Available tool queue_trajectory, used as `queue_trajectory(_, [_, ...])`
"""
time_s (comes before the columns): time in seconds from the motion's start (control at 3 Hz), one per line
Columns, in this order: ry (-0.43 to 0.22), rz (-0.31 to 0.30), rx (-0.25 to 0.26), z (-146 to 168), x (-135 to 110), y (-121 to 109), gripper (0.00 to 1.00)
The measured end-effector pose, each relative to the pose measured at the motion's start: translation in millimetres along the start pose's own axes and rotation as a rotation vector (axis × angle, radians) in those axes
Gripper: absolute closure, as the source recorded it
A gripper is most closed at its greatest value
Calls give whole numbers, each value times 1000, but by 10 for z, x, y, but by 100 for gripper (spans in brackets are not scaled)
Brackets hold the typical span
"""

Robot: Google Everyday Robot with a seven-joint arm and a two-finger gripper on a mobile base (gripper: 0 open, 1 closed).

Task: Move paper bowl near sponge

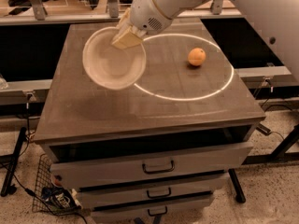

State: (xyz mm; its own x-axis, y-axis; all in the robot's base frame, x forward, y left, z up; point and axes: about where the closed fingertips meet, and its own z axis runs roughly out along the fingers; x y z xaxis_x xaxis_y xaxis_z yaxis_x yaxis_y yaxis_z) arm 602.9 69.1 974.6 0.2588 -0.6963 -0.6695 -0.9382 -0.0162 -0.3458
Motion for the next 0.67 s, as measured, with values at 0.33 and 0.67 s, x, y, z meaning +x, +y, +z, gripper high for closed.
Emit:
queue_trajectory(0.33, [-13, 15, 18, 6, 2, -62, 100])
queue_trajectory(0.67, [-97, 165, 162, -68, 254, -549, 100])
